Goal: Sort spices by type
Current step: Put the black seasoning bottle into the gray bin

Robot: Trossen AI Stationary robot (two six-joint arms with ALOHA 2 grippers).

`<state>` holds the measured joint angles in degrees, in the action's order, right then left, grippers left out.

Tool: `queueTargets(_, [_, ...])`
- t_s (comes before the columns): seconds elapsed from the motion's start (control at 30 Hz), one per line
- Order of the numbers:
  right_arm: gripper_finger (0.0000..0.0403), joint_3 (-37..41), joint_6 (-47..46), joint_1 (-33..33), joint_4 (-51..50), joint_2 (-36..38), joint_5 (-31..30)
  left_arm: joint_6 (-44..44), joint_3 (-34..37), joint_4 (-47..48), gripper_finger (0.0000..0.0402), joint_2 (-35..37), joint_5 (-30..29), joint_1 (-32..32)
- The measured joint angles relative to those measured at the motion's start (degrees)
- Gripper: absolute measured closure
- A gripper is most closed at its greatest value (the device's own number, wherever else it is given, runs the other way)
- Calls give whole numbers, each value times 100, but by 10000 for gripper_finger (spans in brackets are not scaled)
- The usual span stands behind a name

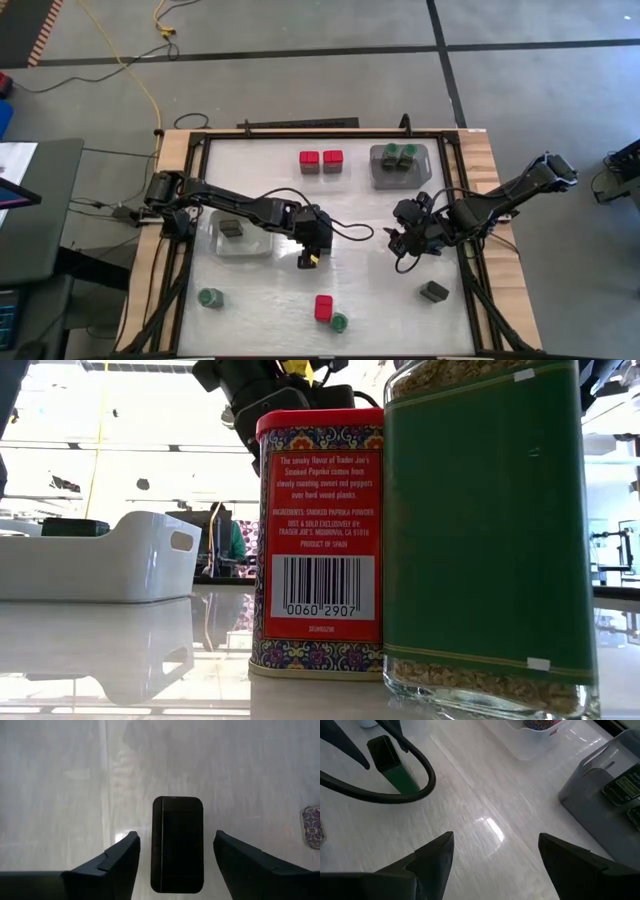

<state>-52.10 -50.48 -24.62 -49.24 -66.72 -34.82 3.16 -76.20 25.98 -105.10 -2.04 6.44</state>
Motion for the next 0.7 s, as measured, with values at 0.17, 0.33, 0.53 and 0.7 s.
queueTargets(0.17, [85,0,-1,0,1,0,2,9,0,1,188,0,-2,0])
queueTargets(0.33, [85,0,-2,0,1,0,2,9,0,4,208,0,-15,0])
queueTargets(0.53, [85,0,-1,0,1,0,2,9,0,5,236,0,-15,0])
queueTargets(0.7, [85,0,-2,0,1,0,2,8,0,6,254,0,-1,0])
